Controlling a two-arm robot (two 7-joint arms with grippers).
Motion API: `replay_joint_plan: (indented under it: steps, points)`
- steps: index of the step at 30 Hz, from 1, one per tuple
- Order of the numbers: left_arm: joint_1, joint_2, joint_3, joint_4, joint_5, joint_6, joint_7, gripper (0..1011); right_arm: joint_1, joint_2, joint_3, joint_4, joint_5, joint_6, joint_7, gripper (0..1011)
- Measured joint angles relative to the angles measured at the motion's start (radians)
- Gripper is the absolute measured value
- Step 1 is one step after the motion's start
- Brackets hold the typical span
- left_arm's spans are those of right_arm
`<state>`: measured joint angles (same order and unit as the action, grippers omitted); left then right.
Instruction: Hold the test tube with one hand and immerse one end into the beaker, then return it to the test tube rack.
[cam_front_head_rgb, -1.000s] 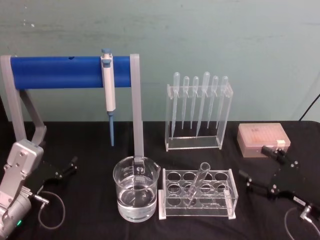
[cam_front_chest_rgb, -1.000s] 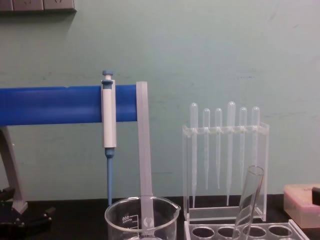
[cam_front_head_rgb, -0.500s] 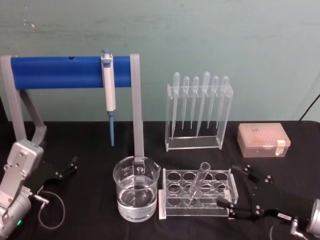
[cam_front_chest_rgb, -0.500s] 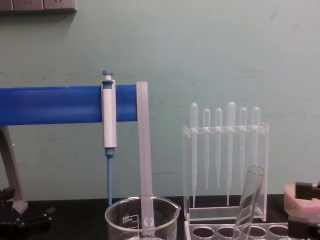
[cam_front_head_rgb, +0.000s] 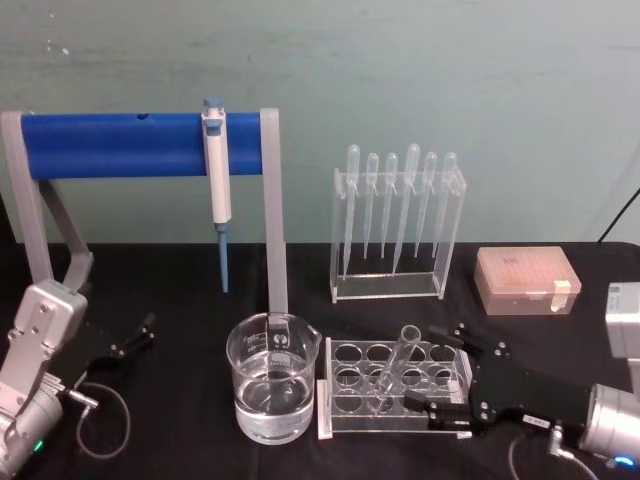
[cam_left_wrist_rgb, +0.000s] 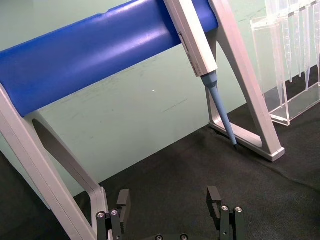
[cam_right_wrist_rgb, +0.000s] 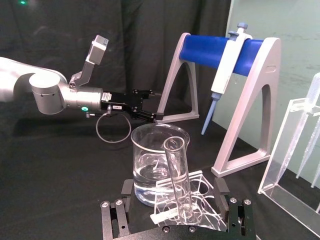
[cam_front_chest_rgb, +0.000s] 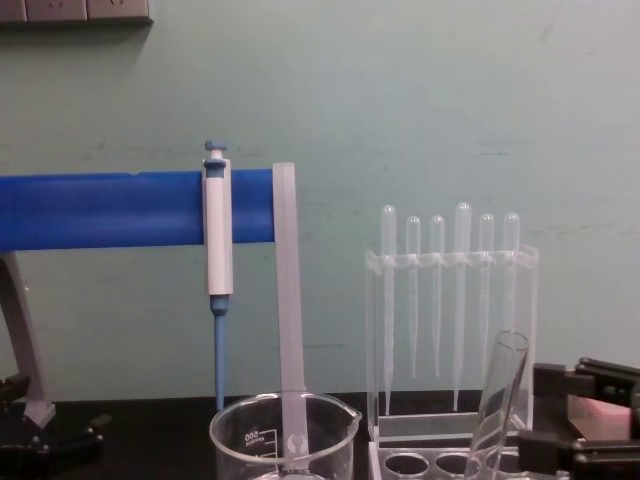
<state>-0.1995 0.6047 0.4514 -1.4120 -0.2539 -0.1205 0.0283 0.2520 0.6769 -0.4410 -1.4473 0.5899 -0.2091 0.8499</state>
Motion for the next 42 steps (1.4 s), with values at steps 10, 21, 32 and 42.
replay_joint_plan:
  steps: [10,21,32,42]
  points:
    - [0.000,0.000,0.000,0.000,0.000,0.000,0.000,1000,0.070,-0.035,-0.040,0.052,-0.020,0.014,0.023,1002]
    - [0.000,0.000,0.000,0.000,0.000,0.000,0.000,1000,0.106,-0.055,-0.058,0.085,-0.023,0.013,0.030,1002]
    - [0.000,0.000,0.000,0.000,0.000,0.000,0.000,1000,0.120,-0.073,-0.062,0.112,-0.002,-0.002,0.045,1002]
    - [0.000,0.000,0.000,0.000,0.000,0.000,0.000,1000,0.130,-0.083,-0.066,0.128,0.006,0.005,0.046,1002]
